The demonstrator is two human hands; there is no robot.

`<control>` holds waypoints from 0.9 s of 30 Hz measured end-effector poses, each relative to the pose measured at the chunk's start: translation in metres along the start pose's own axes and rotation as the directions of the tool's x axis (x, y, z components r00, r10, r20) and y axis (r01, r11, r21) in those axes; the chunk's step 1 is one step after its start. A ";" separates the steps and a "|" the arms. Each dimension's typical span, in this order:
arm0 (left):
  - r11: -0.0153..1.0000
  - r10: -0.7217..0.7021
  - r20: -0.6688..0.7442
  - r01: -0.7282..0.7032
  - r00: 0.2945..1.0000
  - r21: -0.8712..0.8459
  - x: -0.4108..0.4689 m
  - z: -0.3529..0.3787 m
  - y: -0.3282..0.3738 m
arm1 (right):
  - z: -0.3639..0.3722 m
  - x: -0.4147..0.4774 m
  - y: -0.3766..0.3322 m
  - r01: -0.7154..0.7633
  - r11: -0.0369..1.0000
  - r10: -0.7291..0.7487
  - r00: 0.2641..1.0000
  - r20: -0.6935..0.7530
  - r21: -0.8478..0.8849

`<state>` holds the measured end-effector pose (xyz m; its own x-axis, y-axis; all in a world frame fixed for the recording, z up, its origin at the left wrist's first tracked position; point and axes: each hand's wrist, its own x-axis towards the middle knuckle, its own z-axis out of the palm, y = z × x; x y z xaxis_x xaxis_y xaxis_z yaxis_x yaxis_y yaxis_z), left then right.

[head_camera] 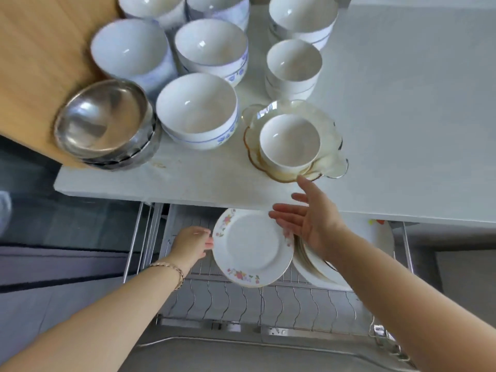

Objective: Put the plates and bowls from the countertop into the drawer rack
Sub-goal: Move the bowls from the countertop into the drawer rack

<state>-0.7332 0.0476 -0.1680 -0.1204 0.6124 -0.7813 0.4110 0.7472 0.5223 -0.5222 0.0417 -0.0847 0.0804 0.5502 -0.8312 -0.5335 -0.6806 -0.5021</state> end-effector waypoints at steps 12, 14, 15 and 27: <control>0.997 0.009 -0.050 -0.013 0.999 -0.079 -0.063 -0.047 -0.006 | 0.019 0.000 -0.013 0.200 0.955 -0.185 0.979 -0.092 0.216; 0.998 0.011 -0.046 -0.014 0.999 -0.064 -0.065 -0.060 -0.014 | 0.012 -0.012 -0.004 0.206 0.973 -0.194 0.975 -0.107 0.108; 0.998 0.010 -0.041 -0.013 0.999 -0.056 -0.063 -0.067 -0.019 | 0.009 -0.020 0.003 0.209 0.977 -0.203 0.973 -0.106 0.043; 0.962 -0.001 -0.107 0.030 0.994 0.270 0.007 -0.145 -0.052 | 0.018 -0.070 0.094 -0.052 0.919 0.111 0.985 0.131 -0.390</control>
<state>-0.8866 0.0511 -0.1512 -0.2169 0.6355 -0.7410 0.6356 0.6680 0.3869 -0.5930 -0.0525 -0.0691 -0.0908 0.5297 -0.8433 -0.1658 -0.8430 -0.5117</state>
